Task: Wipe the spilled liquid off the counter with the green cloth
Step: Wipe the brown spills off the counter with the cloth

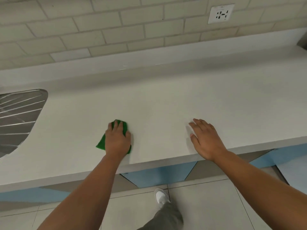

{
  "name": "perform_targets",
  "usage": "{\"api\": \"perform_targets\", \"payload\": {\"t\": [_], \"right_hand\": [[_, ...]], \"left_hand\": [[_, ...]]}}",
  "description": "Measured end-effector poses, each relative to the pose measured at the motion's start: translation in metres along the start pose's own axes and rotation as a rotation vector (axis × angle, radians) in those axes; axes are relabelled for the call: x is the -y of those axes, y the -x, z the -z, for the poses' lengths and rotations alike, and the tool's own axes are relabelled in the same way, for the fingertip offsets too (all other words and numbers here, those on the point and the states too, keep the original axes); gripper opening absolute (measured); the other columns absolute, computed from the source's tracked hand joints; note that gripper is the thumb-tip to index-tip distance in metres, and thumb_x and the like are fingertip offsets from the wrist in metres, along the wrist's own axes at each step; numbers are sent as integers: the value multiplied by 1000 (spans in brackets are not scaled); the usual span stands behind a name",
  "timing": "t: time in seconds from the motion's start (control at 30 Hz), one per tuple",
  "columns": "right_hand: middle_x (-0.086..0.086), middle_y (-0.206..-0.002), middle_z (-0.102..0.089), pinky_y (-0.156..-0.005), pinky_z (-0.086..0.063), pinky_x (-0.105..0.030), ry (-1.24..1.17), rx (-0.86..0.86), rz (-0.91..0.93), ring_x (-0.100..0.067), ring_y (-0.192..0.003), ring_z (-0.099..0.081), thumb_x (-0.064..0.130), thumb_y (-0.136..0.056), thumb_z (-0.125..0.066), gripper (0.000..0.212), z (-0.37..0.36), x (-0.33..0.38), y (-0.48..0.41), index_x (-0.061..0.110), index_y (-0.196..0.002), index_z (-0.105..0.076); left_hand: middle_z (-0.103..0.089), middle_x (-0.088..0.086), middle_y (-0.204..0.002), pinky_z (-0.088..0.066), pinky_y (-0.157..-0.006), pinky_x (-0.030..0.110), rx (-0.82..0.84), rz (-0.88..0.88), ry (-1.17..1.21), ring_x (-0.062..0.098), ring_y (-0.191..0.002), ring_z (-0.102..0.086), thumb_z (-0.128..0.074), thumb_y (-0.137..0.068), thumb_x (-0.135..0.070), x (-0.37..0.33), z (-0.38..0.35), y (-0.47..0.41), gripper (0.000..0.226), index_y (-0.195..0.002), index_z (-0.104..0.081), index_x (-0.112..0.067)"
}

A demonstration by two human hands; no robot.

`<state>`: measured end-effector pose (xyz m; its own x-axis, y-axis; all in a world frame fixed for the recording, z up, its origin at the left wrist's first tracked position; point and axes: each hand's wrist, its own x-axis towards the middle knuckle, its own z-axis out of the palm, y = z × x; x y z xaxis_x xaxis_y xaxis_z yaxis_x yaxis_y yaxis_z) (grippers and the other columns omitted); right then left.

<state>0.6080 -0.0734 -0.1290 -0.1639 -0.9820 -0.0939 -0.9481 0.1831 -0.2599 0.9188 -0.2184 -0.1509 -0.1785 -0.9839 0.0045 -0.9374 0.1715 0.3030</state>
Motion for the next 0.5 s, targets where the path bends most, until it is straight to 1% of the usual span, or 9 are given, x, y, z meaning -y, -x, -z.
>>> {"api": "perform_targets", "payload": {"t": [0.1,0.17,0.23,0.27,0.3,0.37,0.4,0.43,0.5], "right_hand": [[-4,-163,-21,-123,-12,-43,-1,-16,-32,-23,-150,-15,49,-89,-3,77,2,-21,-7,19,-154,-28],[-5,-163,-22,-123,-12,-43,-11,-22,-54,-24,-150,-16,50,-87,-2,79,4,-37,-14,18,-154,-30],[-6,-162,-23,-123,-13,-44,-26,-28,-62,-24,-150,-17,51,-86,-1,81,6,-50,-23,18,-153,-31],[-6,-162,-24,-122,-14,-45,-26,-28,-63,-25,-150,-18,51,-86,-1,81,8,-57,-29,17,-153,-31],[-6,-162,-24,-122,-14,-45,-24,-23,-63,-24,-150,-18,51,-86,-1,81,9,-64,-36,17,-153,-32],[-6,-162,-25,-122,-15,-45,-13,-18,-53,-24,-150,-18,50,-86,-2,80,12,-72,-48,17,-152,-33],[-6,-161,-26,-122,-15,-45,-9,-18,-46,-24,-150,-18,50,-87,-2,79,14,-75,-55,17,-152,-33],[-6,-161,-27,-122,-15,-45,-8,-19,-41,-24,-150,-19,50,-87,-3,79,17,-78,-62,17,-151,-34],[-6,-161,-27,-122,-15,-45,-15,-21,-48,-24,-150,-19,50,-87,-4,79,23,-86,-78,17,-151,-35]], "left_hand": [[-22,8,-162,-11,-122,43,85,-258,20,30,-150,-11,-36,-100,-36,-97,-31,3,58,-153,-30,-13],[-22,6,-162,-10,-123,44,195,-502,36,27,-150,-9,-38,-98,-39,-144,-45,14,61,-153,-30,-14],[-23,2,-162,-7,-123,43,291,-742,44,22,-151,-7,-42,-97,-40,-160,-51,24,61,-153,-32,-17],[-23,-1,-161,-5,-123,39,319,-812,58,19,-151,-6,-44,-97,-39,-156,-51,22,60,-152,-33,-19],[-24,-3,-161,-4,-123,35,329,-834,86,16,-151,-7,-45,-96,-39,-145,-47,15,59,-151,-36,-21],[-31,-2,-157,-8,-122,30,259,-768,122,19,-150,-18,-46,-91,-39,-113,-38,-7,59,-147,-44,-20],[-34,0,-155,-10,-121,30,194,-681,123,23,-148,-24,-45,-90,-40,-92,-34,-24,60,-145,-46,-18],[-36,3,-155,-12,-121,31,133,-555,116,26,-147,-27,-42,-90,-42,-72,-31,-42,61,-145,-47,-16],[-37,8,-155,-16,-121,36,48,-256,85,29,-147,-26,-38,-92,-44,-48,-23,-85,64,-146,-45,-12]]}}
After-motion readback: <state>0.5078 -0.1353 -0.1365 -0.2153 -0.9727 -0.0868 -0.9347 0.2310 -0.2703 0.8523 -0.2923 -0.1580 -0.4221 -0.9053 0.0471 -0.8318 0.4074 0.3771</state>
